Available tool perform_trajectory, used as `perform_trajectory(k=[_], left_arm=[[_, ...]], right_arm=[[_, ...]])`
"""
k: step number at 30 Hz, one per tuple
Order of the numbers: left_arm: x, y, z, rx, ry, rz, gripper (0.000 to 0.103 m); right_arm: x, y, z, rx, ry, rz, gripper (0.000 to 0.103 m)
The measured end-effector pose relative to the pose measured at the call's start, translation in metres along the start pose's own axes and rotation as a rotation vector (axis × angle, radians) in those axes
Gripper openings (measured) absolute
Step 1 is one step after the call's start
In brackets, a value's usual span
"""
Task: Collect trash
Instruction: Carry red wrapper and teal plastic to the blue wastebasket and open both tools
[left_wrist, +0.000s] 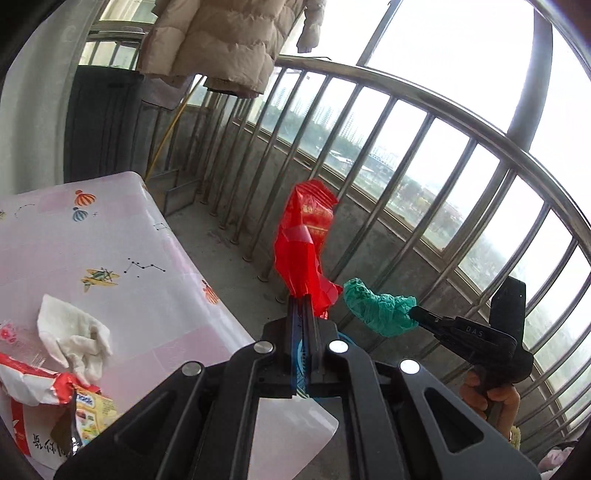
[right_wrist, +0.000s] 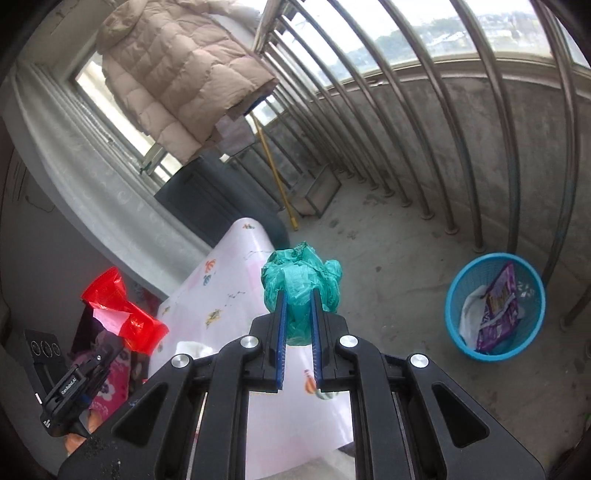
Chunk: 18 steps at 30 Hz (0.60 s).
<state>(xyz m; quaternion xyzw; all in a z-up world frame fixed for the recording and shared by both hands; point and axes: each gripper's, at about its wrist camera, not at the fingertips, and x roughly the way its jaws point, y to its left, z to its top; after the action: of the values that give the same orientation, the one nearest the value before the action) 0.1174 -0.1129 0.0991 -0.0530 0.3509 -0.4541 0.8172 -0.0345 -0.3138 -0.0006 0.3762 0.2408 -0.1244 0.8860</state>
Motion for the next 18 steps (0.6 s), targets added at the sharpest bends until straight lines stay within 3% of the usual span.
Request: perform_trajectory(k=[4, 14, 17, 18], left_arm=[[0.087, -0.034, 0.006, 0.054, 0.177, -0.060, 0.002], [0.277, -0.104, -0.010, 0.178, 0.486, -0.090, 0.002], [0.335, -0.115, -0.022, 0.195, 0.603, -0.110, 0.005], [0.353, -0.117, -0.029, 0.189, 0.644, -0.098, 0.015]], right_arm=[[0.004, -0.045, 0.001, 0.083, -0.037, -0.147, 0.010], [0.054, -0.145, 0.006, 0.288, 0.018, -0.256, 0.010], [0.082, -0.179, 0.009, 0.319, 0.033, -0.322, 0.018], [0.094, -0.194, 0.006, 0.345, 0.059, -0.334, 0.026]])
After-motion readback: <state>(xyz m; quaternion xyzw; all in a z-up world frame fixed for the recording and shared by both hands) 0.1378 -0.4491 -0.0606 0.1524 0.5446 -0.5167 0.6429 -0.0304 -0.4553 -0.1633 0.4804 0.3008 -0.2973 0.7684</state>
